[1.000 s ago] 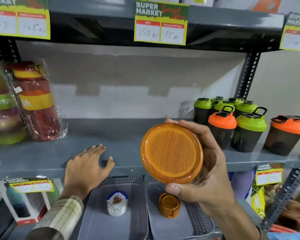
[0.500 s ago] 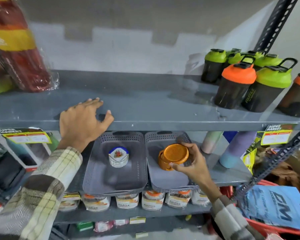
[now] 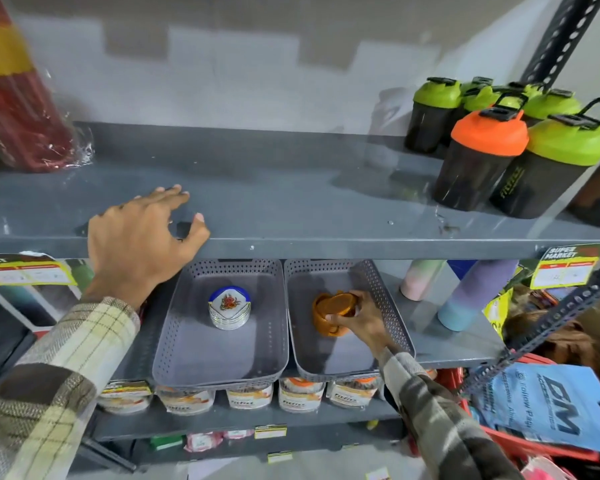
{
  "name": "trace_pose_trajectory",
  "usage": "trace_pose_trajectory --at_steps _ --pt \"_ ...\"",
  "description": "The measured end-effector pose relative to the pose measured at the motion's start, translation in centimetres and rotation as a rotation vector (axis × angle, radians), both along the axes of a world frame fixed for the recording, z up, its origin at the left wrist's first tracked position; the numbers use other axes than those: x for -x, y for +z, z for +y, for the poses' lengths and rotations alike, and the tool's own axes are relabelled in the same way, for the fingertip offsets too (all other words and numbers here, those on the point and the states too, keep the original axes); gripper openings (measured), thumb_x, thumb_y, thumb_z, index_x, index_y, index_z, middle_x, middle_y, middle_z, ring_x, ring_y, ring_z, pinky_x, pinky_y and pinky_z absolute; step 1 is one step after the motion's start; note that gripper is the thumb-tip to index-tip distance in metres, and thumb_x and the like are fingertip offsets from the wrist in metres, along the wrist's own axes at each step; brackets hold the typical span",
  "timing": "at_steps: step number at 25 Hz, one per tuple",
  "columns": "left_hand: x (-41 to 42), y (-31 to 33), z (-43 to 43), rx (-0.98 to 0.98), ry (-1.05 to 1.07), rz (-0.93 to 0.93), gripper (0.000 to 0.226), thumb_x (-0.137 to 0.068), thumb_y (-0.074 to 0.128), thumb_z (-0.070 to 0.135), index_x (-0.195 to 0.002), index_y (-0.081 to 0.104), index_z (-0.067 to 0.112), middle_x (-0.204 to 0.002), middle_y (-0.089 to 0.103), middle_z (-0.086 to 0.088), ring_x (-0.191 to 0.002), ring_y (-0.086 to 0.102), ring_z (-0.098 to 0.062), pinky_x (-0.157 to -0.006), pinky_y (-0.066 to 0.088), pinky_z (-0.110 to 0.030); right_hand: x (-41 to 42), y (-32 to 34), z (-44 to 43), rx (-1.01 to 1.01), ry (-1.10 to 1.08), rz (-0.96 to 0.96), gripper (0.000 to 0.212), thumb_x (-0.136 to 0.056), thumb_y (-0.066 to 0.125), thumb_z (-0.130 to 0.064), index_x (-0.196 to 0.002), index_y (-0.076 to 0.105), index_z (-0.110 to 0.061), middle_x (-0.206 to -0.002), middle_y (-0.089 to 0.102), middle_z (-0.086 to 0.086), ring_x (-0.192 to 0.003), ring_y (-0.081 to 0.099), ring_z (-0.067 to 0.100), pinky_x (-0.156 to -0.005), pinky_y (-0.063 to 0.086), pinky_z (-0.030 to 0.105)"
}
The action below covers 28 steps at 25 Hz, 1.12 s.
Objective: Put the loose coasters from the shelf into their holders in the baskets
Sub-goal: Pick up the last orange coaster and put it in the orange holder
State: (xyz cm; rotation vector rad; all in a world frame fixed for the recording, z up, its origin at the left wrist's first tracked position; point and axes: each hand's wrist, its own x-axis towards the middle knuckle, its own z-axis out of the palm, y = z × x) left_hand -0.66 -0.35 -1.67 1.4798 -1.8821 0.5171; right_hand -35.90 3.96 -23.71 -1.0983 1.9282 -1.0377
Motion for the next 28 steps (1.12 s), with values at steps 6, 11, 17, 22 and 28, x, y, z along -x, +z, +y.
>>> trace_pose_trajectory --at_steps 6,11,17,22,28 --pt "-0.1 -0.3 -0.3 0.034 -0.007 -0.020 0.052 -0.084 0.040 0.053 -0.113 0.072 0.024 -0.121 0.068 0.004 -0.108 0.066 -0.024 -0.067 0.047 -0.039 -0.2 -0.8 -0.7 -0.040 0.003 -0.049 0.084 -0.068 0.097 -0.020 -0.140 0.054 -0.018 -0.135 0.062 0.007 -0.127 0.060 0.027 -0.112 0.049 0.043" --pt "0.0 -0.2 -0.2 0.003 0.010 -0.021 0.054 -0.083 0.039 0.052 -0.116 0.071 0.024 -0.123 0.067 0.004 -0.109 0.065 -0.026 -0.069 0.046 -0.040 -0.6 -1.2 -0.6 -0.045 0.000 -0.024 0.084 -0.070 0.096 -0.020 -0.143 0.053 -0.017 -0.138 0.058 0.009 -0.132 0.056 0.030 -0.116 0.044 0.047" --pt "0.0 0.0 -0.1 -0.029 0.010 -0.012 0.055 -0.084 0.039 0.052 -0.119 0.070 0.025 -0.126 0.065 0.004 -0.112 0.064 -0.024 -0.072 0.047 -0.041 -0.9 -1.3 -0.6 -0.060 0.003 -0.013 0.084 -0.073 0.094 -0.021 -0.145 0.052 -0.018 -0.143 0.055 0.009 -0.141 0.048 0.033 -0.121 0.036 0.044" --pt "0.0 0.0 -0.2 -0.034 0.010 -0.015 0.056 -0.084 0.038 0.053 -0.120 0.069 0.025 -0.126 0.065 0.004 -0.112 0.064 -0.025 -0.071 0.047 -0.040 -1.1 -1.3 -0.8 -0.065 -0.037 -0.054 0.085 -0.072 0.094 -0.015 -0.146 0.053 -0.018 -0.136 0.056 0.001 -0.141 0.047 0.029 -0.108 0.031 0.019" --pt "-0.1 -0.2 -0.2 -0.015 0.009 -0.026 0.055 -0.084 0.038 0.054 -0.117 0.070 0.024 -0.124 0.066 0.003 -0.109 0.065 -0.026 -0.069 0.047 -0.040 -1.6 0.0 -0.5 -0.118 -0.086 -0.262 0.079 -0.076 0.087 -0.004 -0.144 0.051 -0.023 -0.148 0.050 0.010 -0.138 0.049 0.033 -0.115 0.042 0.045"
